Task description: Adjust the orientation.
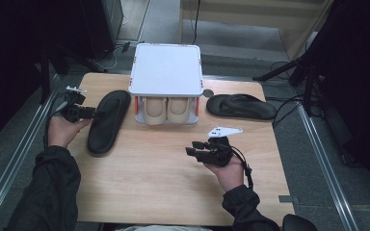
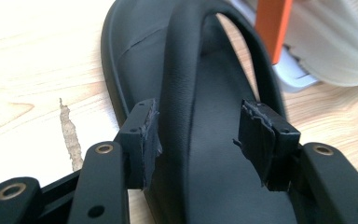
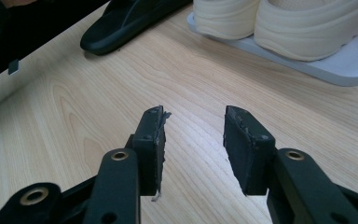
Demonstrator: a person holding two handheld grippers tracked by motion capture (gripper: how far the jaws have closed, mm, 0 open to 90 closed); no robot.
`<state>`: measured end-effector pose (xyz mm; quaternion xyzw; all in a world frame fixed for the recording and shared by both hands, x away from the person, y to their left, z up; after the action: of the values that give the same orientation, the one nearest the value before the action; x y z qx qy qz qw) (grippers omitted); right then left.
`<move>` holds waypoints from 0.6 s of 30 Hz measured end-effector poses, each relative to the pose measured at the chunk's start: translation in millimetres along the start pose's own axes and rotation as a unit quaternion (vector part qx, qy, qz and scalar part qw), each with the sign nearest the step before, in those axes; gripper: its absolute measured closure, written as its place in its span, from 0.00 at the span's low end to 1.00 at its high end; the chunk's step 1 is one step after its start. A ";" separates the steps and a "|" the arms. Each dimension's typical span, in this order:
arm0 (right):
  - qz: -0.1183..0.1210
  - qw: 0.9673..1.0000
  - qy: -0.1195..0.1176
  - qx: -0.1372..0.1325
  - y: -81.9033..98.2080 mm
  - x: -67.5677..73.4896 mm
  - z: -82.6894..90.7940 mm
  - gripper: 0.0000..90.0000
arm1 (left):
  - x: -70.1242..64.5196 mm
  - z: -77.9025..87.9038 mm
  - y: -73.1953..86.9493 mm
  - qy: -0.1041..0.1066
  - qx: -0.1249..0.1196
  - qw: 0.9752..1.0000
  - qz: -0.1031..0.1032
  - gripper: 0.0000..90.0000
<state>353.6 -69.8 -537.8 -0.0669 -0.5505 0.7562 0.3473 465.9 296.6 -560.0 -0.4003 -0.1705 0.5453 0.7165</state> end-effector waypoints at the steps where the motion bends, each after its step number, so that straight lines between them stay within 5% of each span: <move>1: 0.001 1.000 0.000 0.000 0.4 -0.4 0.6 0.66 | 1.2 -3.6 1.2 -0.001 0.004 1.000 0.001 0.53; 13: -0.008 1.000 0.020 -0.006 4.7 -6.9 12.9 0.66 | 7.0 -28.3 7.2 0.007 0.016 1.000 0.010 0.55; 18: -0.012 1.000 0.027 -0.008 6.0 -9.1 16.1 0.66 | 7.8 -31.7 7.9 0.006 0.017 1.000 0.014 0.66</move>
<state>349.9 -88.8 -539.4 -0.0830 -0.5477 0.7456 0.3704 485.0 292.2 -587.2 -0.3941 -0.1512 0.5555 0.7164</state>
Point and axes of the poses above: each handheld gripper's, and its own axes: z roughly backward along the jaws, y roughly out of its underside, x roughly to its left, the point moved 10 cm from there along -z, roughly forward along the jaws, and after that the axes turned 12 degrees about -x, right-handed, at the moved point
